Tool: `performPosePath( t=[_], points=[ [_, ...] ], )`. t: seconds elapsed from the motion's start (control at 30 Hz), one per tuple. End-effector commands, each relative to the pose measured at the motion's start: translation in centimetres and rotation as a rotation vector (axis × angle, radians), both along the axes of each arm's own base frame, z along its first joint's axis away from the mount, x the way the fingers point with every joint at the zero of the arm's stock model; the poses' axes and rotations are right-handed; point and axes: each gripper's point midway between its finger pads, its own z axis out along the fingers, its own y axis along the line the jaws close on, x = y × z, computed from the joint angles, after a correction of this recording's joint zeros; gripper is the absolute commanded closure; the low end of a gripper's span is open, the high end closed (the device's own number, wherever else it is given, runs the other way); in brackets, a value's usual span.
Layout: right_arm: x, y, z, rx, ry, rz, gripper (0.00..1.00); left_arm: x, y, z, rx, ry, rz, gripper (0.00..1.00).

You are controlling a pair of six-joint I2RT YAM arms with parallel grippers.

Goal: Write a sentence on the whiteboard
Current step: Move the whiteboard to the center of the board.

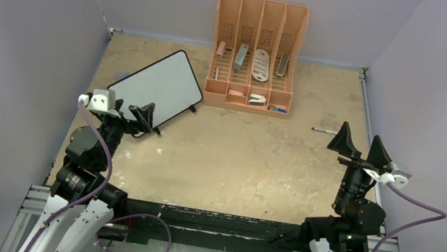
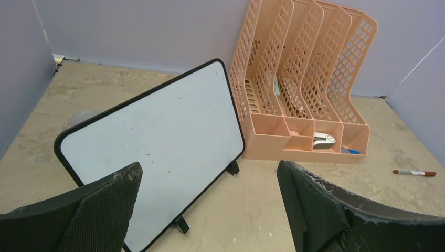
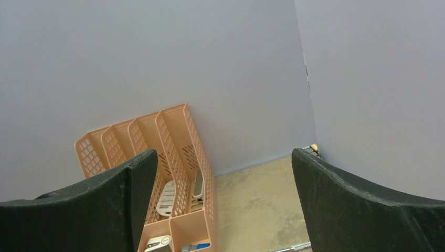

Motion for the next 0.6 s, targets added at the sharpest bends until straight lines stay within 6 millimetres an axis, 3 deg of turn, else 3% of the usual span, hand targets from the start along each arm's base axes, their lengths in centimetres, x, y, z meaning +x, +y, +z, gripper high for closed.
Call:
performPosePath(
  t=[0.0,0.2,0.57],
  points=[
    [-0.8,-0.4,1.4,0.012,-0.060,-0.012,0.01,-0.3,0.0,2.2,-0.030,-0.051,-0.004,0.01],
    [-0.9,-0.4,1.5,0.013,-0.063,-0.012,0.01,0.4,-0.4,1.4,-0.040,0.009,-0.010,0.01],
    [-0.6,-0.2,1.3,0.009,-0.050,-0.003,0.01,1.6,0.9,-3.4,-0.119,0.323,0.153,0.00]
  ],
)
